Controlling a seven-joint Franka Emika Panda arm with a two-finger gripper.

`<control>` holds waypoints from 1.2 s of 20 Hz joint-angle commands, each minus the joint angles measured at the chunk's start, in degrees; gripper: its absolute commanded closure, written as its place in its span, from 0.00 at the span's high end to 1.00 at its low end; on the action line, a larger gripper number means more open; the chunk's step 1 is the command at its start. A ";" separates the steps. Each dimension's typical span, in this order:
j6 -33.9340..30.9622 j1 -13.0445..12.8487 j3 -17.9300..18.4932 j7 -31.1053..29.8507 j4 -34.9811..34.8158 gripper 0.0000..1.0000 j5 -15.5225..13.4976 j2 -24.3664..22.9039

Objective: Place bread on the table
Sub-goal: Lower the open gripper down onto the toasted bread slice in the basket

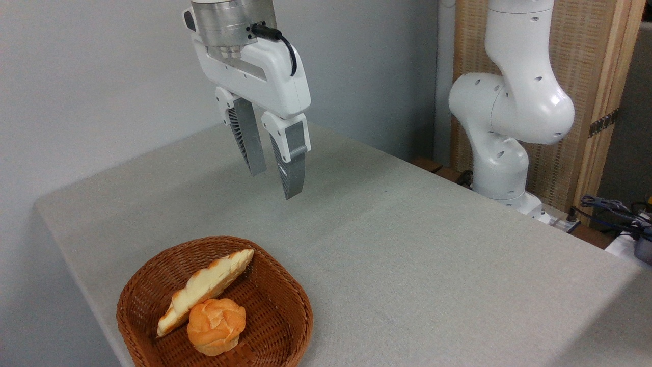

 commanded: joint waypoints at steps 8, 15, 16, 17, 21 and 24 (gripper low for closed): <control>2.29 -0.66 0.51 1.12 -0.71 1.00 0.00 0.19; 17.39 -0.75 -2.12 -1.08 -3.68 1.00 -0.27 5.90; 20.99 -0.75 -2.30 -1.08 -6.13 1.00 -0.27 5.99; 24.76 -0.75 -2.48 -0.82 -8.33 1.00 -0.18 5.99; 32.97 -0.75 -3.36 -0.38 -12.22 1.00 0.17 7.31; 33.15 -0.75 -3.45 2.16 -12.48 1.00 0.26 8.28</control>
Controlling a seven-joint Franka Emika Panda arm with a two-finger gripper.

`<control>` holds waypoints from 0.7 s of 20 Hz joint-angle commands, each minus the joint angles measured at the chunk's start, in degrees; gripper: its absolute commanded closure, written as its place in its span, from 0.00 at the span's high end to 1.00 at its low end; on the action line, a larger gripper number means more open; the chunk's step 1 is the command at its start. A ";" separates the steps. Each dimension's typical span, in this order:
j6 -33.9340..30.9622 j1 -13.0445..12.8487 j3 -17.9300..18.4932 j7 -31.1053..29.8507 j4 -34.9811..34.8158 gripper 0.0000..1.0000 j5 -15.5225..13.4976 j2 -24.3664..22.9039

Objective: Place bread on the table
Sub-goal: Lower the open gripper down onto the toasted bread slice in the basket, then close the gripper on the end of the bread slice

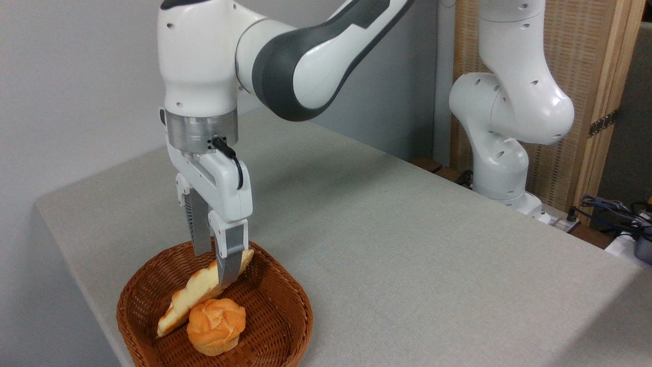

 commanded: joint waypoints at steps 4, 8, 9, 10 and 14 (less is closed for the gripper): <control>1.06 0.03 -0.08 3.27 -1.59 1.00 0.32 0.20; 1.06 0.03 -1.22 3.36 -2.38 0.85 0.32 0.64; 1.06 0.03 -1.22 3.36 -2.56 0.82 0.32 0.64; 1.06 0.03 -1.22 3.36 -2.64 0.66 0.23 0.64; 1.06 0.03 -1.31 4.40 -2.64 0.26 -0.56 0.81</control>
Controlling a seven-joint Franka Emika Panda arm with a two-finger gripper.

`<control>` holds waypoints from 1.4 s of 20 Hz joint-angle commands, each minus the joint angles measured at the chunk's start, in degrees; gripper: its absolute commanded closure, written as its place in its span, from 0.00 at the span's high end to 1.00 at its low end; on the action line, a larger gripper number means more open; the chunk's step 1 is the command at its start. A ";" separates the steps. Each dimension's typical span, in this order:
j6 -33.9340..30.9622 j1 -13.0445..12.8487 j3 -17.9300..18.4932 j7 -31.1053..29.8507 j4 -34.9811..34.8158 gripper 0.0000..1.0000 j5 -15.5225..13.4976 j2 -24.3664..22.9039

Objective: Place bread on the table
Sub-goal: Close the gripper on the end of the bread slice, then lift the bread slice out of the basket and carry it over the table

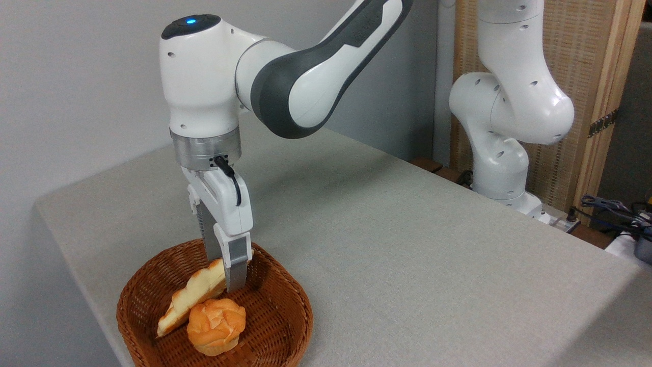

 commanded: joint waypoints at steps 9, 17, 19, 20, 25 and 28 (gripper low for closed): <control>0.77 0.08 -0.10 2.74 -0.37 0.22 -0.66 -0.18; -2.04 0.70 0.86 2.30 0.42 0.22 -7.41 -3.07; -3.97 0.78 2.18 2.30 1.47 0.21 -8.12 -4.04; -5.46 0.78 2.45 2.30 2.35 0.21 -8.13 -4.13; -12.15 0.78 4.73 2.47 5.52 0.19 -8.83 -5.88; -16.44 0.78 6.92 2.74 5.52 0.19 -9.27 -9.48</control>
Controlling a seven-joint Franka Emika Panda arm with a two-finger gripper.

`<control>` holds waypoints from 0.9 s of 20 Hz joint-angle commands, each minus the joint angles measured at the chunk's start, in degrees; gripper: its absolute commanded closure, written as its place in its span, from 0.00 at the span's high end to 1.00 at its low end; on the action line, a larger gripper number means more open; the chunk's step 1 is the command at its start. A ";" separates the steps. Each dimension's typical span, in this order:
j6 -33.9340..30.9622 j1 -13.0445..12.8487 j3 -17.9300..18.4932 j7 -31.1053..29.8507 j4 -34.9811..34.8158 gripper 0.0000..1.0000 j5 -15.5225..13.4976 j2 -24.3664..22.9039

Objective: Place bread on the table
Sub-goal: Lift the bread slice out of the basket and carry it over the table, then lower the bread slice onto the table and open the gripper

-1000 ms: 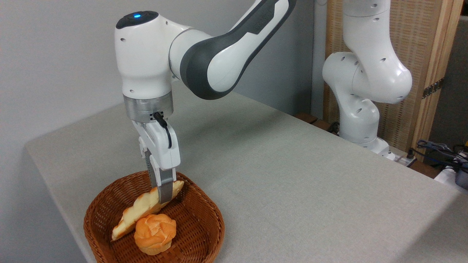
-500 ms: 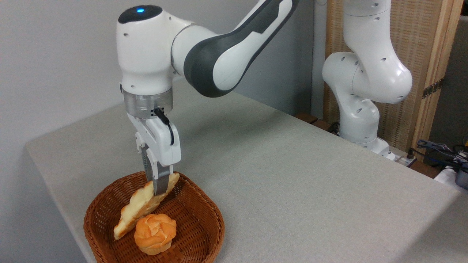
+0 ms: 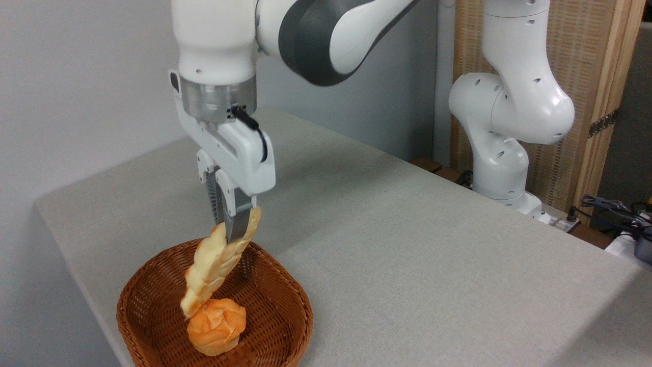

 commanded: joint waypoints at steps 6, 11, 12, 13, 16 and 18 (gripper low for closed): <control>-18.43 -0.63 5.51 1.29 -2.20 0.19 -4.11 -11.17; -18.79 -2.91 6.21 1.03 -10.37 0.44 -4.55 -14.61; -17.84 -3.27 6.21 1.03 -11.77 0.77 -4.55 -14.44; -17.04 -3.97 6.21 1.20 -12.83 0.86 -4.55 -14.26; -15.28 -4.50 6.21 1.20 -14.07 1.00 -4.46 -14.26; -15.10 -4.50 6.30 2.08 -13.99 1.00 -3.94 -14.26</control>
